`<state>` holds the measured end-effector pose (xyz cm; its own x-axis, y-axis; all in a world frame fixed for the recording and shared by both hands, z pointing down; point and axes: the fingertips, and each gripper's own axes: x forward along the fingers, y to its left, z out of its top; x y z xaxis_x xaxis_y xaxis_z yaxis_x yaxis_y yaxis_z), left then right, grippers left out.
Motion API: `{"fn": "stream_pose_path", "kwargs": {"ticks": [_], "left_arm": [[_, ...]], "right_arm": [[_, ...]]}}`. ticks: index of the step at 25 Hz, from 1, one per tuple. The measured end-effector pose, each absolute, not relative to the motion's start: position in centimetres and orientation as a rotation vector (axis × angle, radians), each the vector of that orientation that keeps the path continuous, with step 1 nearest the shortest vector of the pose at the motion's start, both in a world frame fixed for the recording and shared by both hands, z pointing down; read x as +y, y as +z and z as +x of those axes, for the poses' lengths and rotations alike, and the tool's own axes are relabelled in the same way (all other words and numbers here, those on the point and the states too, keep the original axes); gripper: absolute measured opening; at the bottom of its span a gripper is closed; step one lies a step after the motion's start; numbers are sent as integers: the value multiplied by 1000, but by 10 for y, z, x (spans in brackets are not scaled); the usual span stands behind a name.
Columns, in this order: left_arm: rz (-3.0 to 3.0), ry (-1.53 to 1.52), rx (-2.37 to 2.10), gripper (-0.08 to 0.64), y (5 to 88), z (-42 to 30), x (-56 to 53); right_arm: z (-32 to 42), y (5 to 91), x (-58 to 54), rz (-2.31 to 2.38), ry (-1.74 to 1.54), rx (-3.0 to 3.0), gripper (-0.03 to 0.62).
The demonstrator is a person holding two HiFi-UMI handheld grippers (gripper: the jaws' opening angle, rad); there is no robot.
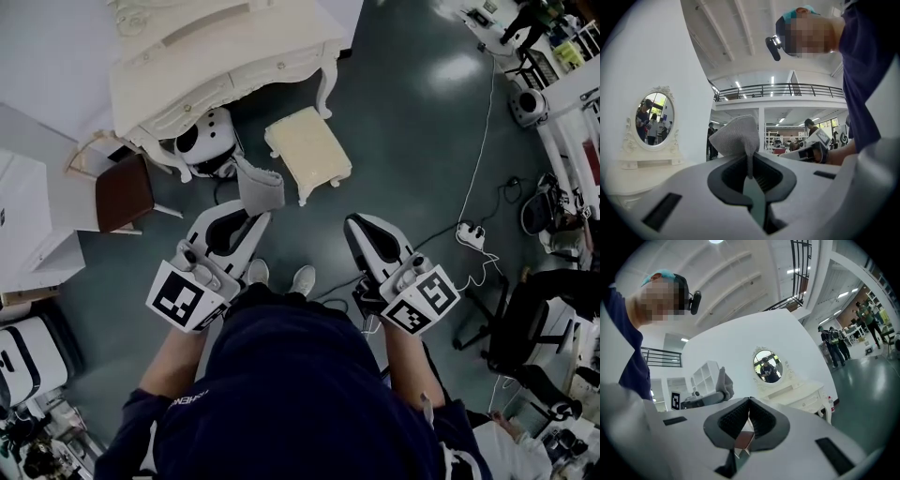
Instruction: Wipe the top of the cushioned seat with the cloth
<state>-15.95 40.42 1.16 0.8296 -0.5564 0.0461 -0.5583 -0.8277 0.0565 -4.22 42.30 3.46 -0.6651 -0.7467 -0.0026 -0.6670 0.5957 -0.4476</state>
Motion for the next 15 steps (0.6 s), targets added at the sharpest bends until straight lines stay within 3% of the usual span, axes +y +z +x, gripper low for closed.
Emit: {"fn": "stream_pose_path", "kwargs": {"ticks": [15], "left_arm": [[2942, 30, -891, 28, 17, -134, 385]], "right_arm": [[-9, 36, 412, -1207, -607, 2632, 25]]}}
